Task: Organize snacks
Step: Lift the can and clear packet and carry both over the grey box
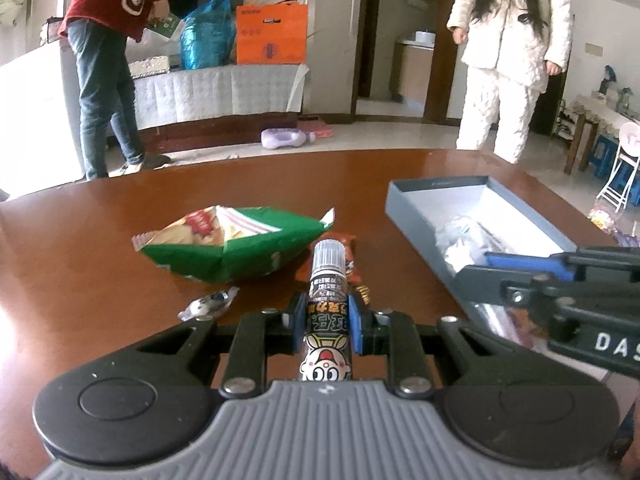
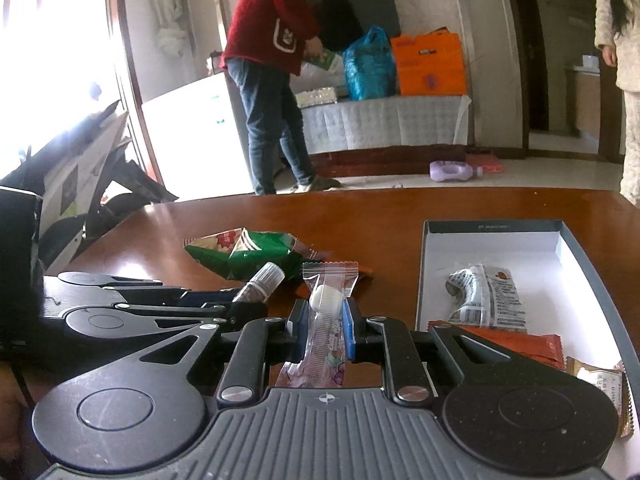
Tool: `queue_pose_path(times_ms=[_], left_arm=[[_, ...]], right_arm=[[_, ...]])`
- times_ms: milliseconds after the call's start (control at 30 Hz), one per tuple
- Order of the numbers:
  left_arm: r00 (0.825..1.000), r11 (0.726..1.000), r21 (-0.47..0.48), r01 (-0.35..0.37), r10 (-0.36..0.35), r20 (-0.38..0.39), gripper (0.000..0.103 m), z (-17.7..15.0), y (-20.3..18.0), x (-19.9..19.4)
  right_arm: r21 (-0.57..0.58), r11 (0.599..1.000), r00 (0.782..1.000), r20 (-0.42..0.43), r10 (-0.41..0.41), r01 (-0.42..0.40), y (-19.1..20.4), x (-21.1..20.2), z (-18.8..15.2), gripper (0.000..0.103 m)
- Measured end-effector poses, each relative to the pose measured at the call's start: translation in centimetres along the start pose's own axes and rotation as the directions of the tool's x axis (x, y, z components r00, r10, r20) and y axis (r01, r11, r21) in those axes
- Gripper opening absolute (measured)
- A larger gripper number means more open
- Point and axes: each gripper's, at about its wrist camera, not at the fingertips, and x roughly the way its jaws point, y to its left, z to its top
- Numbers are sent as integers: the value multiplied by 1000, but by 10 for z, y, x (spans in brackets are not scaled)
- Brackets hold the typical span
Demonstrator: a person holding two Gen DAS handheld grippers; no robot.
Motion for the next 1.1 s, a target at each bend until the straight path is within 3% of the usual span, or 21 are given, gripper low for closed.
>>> queue_pose_path(times_ms=[733,1100], left_arm=[[993,993,50,107,-110,51,19,16,-59,-9],[976,979,73,193,-199,85,19,23,-91,-17]], right_arm=[[70,994,994,62,-88,84,-46,-25,4,20],[110,986,987,79,-138,129,-76,-33,5,20]])
